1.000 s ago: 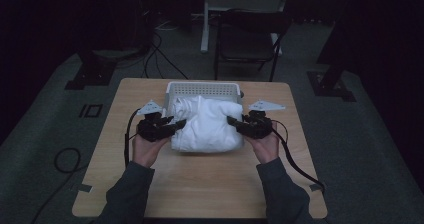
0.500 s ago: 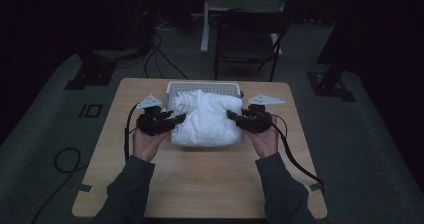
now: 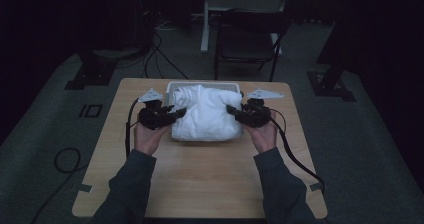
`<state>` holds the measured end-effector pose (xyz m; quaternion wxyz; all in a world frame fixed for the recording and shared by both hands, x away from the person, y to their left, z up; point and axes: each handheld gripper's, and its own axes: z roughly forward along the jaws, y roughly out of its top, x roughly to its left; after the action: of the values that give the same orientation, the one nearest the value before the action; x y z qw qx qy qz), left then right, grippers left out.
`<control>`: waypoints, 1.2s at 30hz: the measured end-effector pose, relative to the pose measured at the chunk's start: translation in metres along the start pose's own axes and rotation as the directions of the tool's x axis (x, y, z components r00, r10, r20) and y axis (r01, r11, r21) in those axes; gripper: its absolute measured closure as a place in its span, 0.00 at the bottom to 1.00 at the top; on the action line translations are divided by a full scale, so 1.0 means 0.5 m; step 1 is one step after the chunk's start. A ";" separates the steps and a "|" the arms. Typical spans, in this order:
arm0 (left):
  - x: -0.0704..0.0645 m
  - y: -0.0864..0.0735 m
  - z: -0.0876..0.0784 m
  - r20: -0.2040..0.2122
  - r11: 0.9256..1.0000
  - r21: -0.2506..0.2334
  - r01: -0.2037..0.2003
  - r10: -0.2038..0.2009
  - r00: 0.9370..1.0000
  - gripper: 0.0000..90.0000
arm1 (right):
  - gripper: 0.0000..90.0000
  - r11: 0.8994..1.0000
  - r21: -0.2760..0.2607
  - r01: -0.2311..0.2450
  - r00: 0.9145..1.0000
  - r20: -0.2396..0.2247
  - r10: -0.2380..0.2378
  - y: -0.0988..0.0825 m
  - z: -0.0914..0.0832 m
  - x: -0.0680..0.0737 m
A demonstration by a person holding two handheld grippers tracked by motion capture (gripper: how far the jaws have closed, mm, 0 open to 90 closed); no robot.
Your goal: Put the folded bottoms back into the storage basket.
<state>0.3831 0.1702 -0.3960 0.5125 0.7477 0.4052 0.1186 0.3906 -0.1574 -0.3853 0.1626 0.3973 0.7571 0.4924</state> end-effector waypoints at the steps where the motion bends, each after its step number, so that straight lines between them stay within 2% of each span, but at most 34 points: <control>1: 0.001 0.001 0.001 -0.001 1.000 0.001 -0.001 0.001 1.000 0.70 | 0.75 1.000 0.001 0.000 1.000 0.001 0.000 0.001 0.001 -0.001; 15: 0.015 0.016 0.019 -0.015 1.000 0.005 0.006 -0.006 1.000 0.70 | 0.75 1.000 0.000 -0.021 1.000 0.011 0.021 0.013 0.021 -0.019; 23: 0.029 0.027 0.024 -0.026 1.000 -0.009 0.014 -0.015 1.000 0.70 | 0.75 1.000 -0.005 -0.021 1.000 0.022 0.021 0.028 0.031 -0.019; 36: 0.050 0.052 0.044 -0.059 1.000 -0.009 0.010 -0.011 0.998 0.70 | 0.75 0.999 -0.012 -0.037 0.999 0.033 0.038 0.047 0.057 -0.036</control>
<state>0.4247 0.1699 -0.3894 0.5040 0.7395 0.4237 0.1397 0.4305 -0.1486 -0.3803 0.1682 0.4188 0.7440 0.4928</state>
